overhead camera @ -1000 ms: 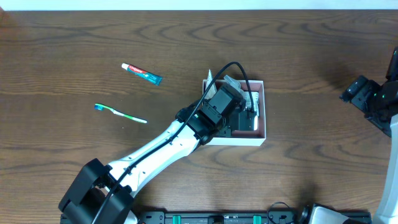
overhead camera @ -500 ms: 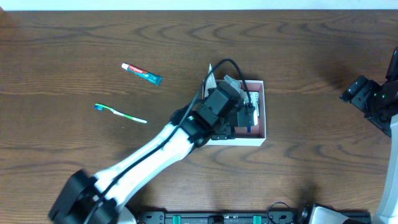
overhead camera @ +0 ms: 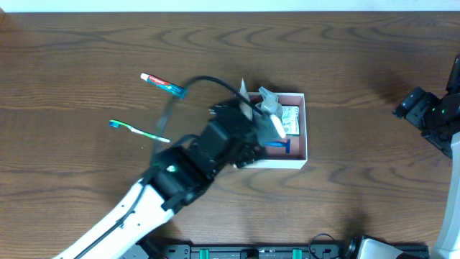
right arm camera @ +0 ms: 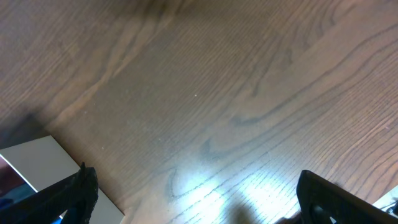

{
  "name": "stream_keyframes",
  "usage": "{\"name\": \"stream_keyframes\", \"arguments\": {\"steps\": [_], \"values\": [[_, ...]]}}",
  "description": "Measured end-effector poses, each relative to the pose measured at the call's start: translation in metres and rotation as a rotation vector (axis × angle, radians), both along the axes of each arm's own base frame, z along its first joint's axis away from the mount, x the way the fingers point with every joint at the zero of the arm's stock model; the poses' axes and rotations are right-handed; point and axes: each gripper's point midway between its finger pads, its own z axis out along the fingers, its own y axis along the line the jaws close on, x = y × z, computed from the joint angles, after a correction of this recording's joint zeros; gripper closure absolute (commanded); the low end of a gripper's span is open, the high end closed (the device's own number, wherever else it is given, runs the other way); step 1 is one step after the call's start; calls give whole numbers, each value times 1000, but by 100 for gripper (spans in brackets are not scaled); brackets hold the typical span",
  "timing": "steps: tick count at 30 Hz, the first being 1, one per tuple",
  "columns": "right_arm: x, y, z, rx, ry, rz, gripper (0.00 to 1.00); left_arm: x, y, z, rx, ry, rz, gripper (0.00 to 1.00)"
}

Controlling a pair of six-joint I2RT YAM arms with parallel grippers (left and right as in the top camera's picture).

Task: Pack container
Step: 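Lower the razor into the box's right side and release it, then move the left gripper to the green toothbrush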

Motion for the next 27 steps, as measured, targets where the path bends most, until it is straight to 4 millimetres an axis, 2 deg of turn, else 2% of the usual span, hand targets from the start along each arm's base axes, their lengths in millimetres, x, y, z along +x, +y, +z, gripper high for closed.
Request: {"name": "stream_keyframes", "arguments": {"steps": [3,5,8,10,13,19,22,27], "values": [[0,0,0,0,0,0,1,24,57,-3,-63,48,310,2],[0,0,0,0,0,0,1,39,106,-11,-121,93,552,2],[0,0,0,0,1,0,1,47,166,-21,-221,150,840,2],[0,0,0,0,0,0,1,50,198,-27,-296,177,990,2],[0,0,0,0,0,0,1,50,225,-37,-355,218,1115,2],[0,0,0,0,0,0,1,58,250,-61,-439,288,1272,2],[0,0,0,0,0,0,1,62,264,-85,-472,346,1386,2],[0,0,0,0,0,0,1,61,280,-143,-509,485,1619,2]]}}
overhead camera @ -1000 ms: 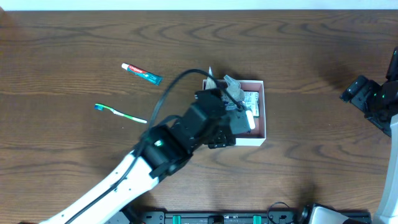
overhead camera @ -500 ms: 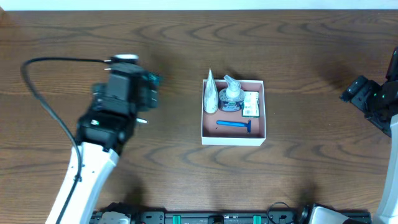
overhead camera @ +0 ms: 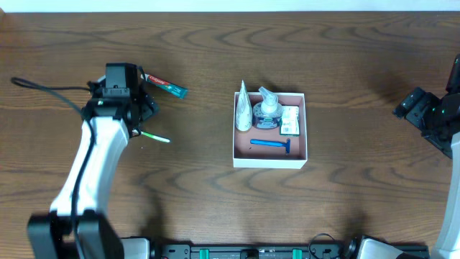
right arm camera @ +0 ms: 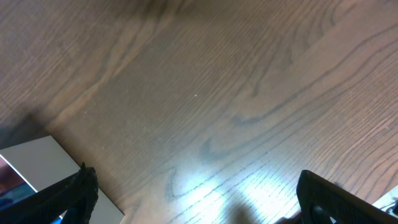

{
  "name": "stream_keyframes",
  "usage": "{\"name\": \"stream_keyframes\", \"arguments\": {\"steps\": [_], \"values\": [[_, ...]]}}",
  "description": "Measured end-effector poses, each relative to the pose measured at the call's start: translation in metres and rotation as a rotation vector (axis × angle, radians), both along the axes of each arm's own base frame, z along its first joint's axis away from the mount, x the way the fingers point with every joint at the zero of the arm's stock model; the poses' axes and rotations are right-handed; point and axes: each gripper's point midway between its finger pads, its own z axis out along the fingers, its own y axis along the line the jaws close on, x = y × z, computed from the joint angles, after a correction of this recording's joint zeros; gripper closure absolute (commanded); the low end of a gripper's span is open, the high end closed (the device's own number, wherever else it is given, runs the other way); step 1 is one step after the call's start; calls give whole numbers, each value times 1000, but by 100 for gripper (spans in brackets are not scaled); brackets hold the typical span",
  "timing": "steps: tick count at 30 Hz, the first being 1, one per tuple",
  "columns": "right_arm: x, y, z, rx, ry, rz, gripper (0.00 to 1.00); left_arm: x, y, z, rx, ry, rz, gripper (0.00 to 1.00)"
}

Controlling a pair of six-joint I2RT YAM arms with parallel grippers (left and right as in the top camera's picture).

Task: Pack container
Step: 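Move the left gripper to the green toothbrush, then grasp the green toothbrush by its handle and lift it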

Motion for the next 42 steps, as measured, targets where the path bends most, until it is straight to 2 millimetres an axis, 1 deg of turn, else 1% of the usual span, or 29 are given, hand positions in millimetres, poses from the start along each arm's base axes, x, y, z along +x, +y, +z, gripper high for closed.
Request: {"name": "stream_keyframes", "arguments": {"steps": [1,5,8,13,18,22,28,33,39,42], "values": [[0,0,0,0,0,0,1,-1,2,-12,-19,26,40,2],[0,0,0,0,0,0,1,-3,-1,-43,-74,90,136,1],[0,0,0,0,0,0,1,-6,-4,-58,-107,120,194,1],[0,0,0,0,0,0,1,-6,-8,-74,-206,147,253,0],[0,0,0,0,0,0,1,-10,0,-84,-292,169,305,7],[0,0,0,0,0,0,1,-11,5,-88,-339,179,322,16],[0,0,0,0,0,0,1,-11,3,-92,-369,191,290,28],[0,0,0,0,0,0,1,-13,-4,-97,-400,219,254,29],[0,0,0,0,0,0,1,-21,-10,-110,-423,279,239,31],[0,0,0,0,0,0,1,-24,-11,-115,-424,302,229,38]]}}
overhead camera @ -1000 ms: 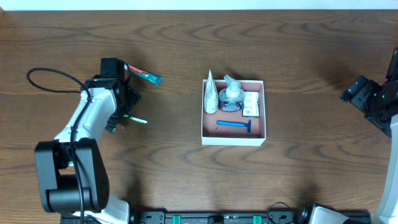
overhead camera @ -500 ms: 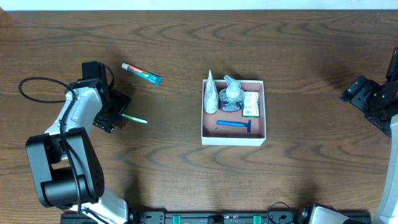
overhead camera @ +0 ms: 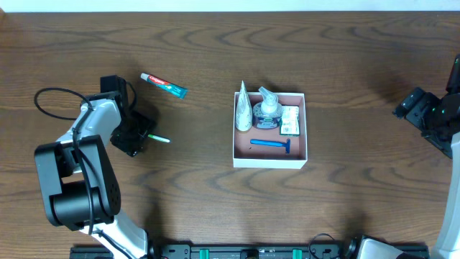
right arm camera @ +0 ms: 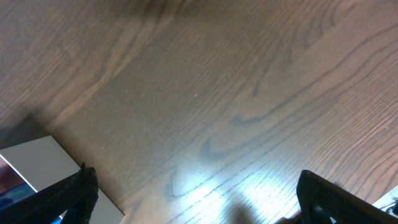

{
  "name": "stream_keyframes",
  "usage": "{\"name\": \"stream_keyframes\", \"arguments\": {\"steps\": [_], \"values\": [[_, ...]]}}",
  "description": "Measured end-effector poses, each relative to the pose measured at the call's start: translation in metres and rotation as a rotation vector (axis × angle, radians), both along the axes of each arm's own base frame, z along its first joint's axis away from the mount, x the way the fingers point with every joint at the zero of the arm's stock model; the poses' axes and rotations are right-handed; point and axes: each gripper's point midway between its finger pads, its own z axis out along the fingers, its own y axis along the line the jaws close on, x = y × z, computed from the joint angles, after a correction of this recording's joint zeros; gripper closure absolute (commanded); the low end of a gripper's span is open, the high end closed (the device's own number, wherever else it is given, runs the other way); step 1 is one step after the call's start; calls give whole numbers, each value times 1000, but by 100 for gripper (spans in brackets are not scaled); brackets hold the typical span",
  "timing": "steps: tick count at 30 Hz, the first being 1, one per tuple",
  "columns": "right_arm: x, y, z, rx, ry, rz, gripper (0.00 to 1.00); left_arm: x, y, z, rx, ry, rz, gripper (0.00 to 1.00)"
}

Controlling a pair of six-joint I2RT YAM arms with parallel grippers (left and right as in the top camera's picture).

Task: Pack container
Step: 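Grasp the green toothbrush by its handle and lift it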

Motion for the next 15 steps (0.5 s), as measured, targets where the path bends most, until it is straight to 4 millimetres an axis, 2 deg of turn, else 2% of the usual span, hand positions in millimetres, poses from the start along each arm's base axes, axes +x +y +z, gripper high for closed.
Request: {"name": "stream_keyframes", "arguments": {"steps": [2,5,8,10,12,13,15], "values": [[0,0,0,0,0,0,1,-1,0,0,-1,2,-14,41],[0,0,0,0,0,0,1,-2,0,-1,-2,11,-30,53],[0,0,0,0,0,0,1,-3,0,-2,-3,16,-65,62],[0,0,0,0,0,0,1,-3,0,-2,-2,17,-85,73],[0,0,0,0,0,0,1,-3,0,-2,-2,15,-109,89],[0,0,0,0,0,0,1,-3,-1,-2,-3,13,-121,94],[0,0,0,0,0,0,1,-1,-1,-2,-2,3,-152,94]]}}
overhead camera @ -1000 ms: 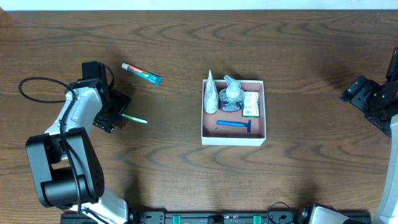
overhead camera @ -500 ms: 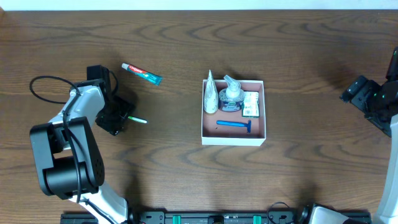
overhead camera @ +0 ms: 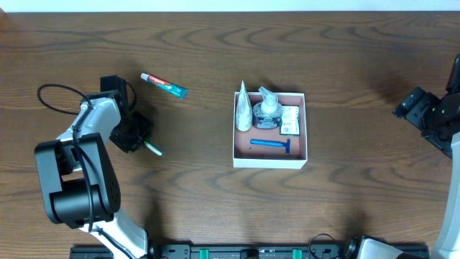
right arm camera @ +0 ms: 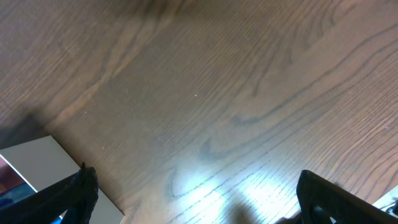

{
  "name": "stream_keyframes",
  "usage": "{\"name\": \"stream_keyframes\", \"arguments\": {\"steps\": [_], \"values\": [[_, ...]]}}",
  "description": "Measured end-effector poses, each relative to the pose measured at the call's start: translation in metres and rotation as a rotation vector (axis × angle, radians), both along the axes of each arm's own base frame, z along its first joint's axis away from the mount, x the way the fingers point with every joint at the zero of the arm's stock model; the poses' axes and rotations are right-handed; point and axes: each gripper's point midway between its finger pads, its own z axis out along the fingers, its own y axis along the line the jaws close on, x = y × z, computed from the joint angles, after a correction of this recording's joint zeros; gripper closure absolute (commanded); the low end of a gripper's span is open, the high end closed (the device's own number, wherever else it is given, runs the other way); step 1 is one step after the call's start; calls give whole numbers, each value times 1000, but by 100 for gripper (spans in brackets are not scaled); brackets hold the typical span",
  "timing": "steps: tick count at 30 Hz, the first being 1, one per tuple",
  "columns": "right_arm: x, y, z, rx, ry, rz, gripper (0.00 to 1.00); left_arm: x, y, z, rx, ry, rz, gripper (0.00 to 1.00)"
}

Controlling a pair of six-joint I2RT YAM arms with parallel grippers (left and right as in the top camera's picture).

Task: Pack container
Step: 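Grasp the green toothbrush by its handle and lift it, then carry the toothbrush over the box and lower it in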

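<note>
The white box (overhead camera: pixel 269 162) sits mid-table and holds a white tube, a pump bottle (overhead camera: pixel 268 109), a soap packet and a blue razor (overhead camera: pixel 272 144). At the left, my left gripper (overhead camera: pixel 135 134) is down on the green toothbrush (overhead camera: pixel 153 149); only the handle's end sticks out, and it appears shut on it. The toothpaste tube (overhead camera: pixel 164 85) lies loose just beyond. My right gripper (overhead camera: pixel 413 104) rests at the far right edge; in the right wrist view it (right arm camera: pixel 198 186) is open over bare wood.
The left arm's black cable (overhead camera: pixel 54 90) loops over the table at the far left. A corner of the white box (right arm camera: pixel 31 162) shows at the lower left of the right wrist view.
The visible end of the toothbrush has swung down and slightly left under my left gripper. The right arm has not moved.
My left gripper was at the box, with toothbrush and toothpaste loose at the left. Then it was over the toothbrush's head end, the box holding its items. Then it sat low on the toothbrush, and now the handle has turned with it.
</note>
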Motion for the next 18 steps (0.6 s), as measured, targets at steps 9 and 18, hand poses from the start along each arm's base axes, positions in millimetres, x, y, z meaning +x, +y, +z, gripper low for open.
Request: {"name": "stream_keyframes", "arguments": {"steps": [9,18], "values": [[0,0,0,0,0,0,1,6,-7,2,-34,-51,-184,94],[0,0,0,0,0,0,1,52,-36,109,-55,-438,-474,94]]}}
